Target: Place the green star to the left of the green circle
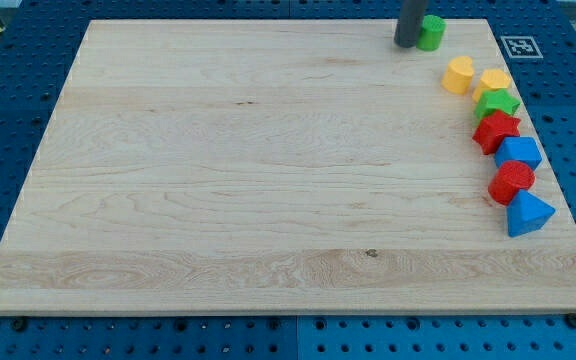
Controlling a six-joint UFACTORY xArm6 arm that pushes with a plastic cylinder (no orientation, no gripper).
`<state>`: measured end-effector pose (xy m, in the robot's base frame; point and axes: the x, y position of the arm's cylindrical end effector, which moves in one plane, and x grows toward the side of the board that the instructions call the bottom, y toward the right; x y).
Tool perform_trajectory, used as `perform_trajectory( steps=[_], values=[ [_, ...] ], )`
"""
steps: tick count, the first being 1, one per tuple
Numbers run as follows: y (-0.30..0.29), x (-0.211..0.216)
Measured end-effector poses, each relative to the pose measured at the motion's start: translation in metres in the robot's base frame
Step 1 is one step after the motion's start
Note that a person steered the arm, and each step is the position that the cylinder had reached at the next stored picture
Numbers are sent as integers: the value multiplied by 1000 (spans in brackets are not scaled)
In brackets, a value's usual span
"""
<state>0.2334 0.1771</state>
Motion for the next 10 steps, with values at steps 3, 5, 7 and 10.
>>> perform_trajectory(
  steps=[3, 5, 7, 10],
  values=[
    [-26, 11],
    [-62, 53],
    [5, 35],
    [161, 74]
  ],
)
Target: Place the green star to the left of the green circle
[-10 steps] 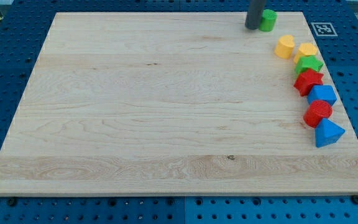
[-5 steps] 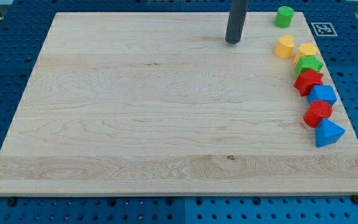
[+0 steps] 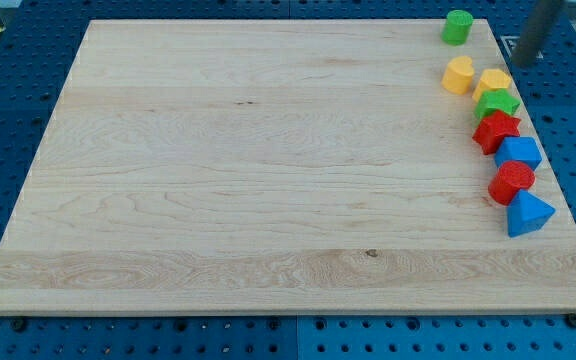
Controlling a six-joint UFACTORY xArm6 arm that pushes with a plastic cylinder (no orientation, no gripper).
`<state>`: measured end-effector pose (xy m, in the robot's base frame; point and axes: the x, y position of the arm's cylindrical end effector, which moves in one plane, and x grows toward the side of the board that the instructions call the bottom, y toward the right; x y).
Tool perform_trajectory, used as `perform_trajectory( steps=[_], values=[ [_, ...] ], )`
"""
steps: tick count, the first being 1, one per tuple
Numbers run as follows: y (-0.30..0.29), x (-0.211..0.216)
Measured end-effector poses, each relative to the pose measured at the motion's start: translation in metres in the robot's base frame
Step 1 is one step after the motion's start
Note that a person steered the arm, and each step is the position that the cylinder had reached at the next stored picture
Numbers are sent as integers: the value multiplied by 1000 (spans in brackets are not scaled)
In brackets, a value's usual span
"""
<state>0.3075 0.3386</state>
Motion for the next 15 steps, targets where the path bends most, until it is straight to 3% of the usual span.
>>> perform_trajectory(
  steps=[3, 6, 8, 10, 12, 13, 15],
  values=[
    [-25, 83],
    [-168, 83],
    [-163, 80],
    [-192, 19],
    [-201, 45],
    [-229, 33],
    [-229, -40]
  ],
)
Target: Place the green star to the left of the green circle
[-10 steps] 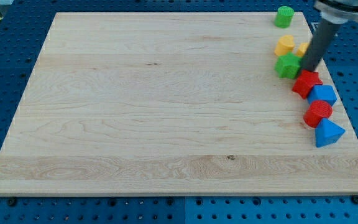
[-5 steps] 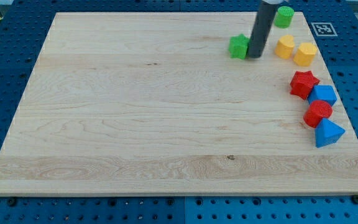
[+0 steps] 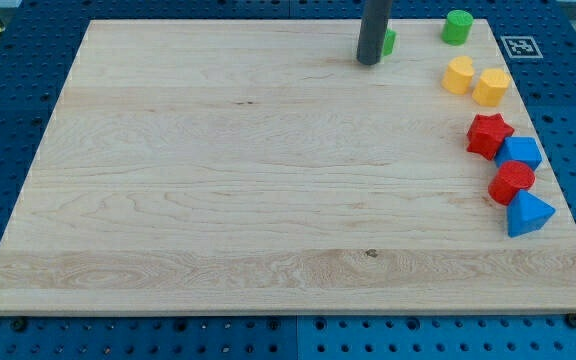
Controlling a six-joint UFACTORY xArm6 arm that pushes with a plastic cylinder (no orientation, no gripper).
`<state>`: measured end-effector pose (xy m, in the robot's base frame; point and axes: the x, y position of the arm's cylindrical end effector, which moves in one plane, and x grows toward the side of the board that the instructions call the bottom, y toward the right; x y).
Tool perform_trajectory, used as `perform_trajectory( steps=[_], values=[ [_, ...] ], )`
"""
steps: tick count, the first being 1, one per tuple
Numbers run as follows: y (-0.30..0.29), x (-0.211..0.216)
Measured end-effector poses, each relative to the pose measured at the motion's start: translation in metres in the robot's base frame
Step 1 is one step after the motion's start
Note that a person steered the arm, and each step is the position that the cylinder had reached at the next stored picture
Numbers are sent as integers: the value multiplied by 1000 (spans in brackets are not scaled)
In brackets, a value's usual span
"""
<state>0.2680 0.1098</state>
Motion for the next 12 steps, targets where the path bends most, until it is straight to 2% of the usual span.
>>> perform_trajectory(
  steps=[1, 2, 3, 5, 6, 8, 12],
  values=[
    [-9, -1],
    [-49, -9],
    [-53, -40],
    [9, -45],
    [16, -45],
    [-7, -15],
    [76, -12]
  ],
)
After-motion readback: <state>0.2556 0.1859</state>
